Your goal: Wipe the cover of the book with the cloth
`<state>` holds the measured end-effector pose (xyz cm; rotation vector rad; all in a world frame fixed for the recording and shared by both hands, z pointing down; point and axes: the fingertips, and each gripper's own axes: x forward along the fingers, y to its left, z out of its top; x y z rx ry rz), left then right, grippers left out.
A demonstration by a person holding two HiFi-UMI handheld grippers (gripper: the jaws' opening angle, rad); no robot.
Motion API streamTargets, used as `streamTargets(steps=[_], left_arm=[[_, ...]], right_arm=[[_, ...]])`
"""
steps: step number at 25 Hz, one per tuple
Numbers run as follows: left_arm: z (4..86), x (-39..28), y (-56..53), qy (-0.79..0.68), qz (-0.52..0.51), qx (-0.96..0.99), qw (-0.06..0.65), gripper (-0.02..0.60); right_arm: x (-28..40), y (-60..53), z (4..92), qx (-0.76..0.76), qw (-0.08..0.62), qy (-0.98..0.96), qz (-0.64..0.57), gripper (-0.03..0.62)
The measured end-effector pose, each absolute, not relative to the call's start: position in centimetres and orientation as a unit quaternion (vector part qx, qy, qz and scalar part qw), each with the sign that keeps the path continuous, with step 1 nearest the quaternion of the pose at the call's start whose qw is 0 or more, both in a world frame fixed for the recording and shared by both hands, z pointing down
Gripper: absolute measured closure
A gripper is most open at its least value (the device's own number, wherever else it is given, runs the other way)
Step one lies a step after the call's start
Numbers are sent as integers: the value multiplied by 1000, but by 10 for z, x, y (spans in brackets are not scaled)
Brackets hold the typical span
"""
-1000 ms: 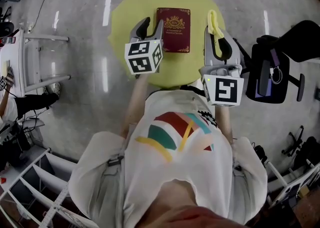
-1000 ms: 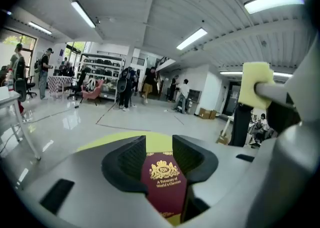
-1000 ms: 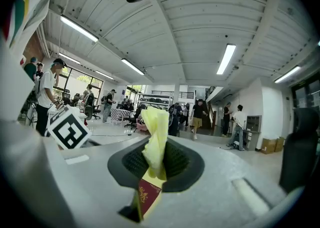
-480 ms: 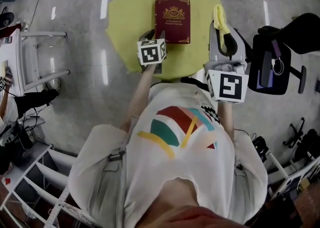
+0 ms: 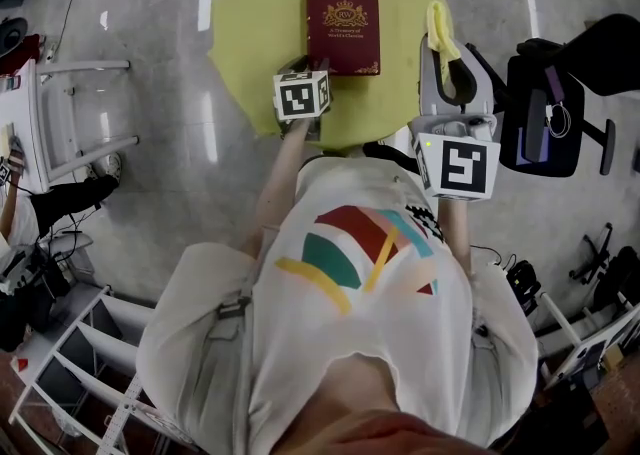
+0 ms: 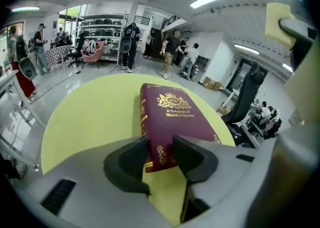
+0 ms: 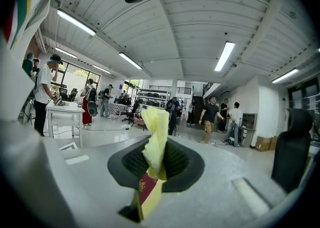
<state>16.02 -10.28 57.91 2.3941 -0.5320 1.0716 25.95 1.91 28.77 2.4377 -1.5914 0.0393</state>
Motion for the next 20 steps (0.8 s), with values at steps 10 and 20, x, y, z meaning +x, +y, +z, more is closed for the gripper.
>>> streamTargets(steps=[10, 20], left_arm=[[581, 161, -101, -192, 395, 870, 225, 431], [583, 160, -100, -188, 383, 873, 237, 431]], right_arm=[[266, 6, 297, 823, 134, -551, 19, 563], [315, -96, 397, 707, 412, -575, -1, 563]])
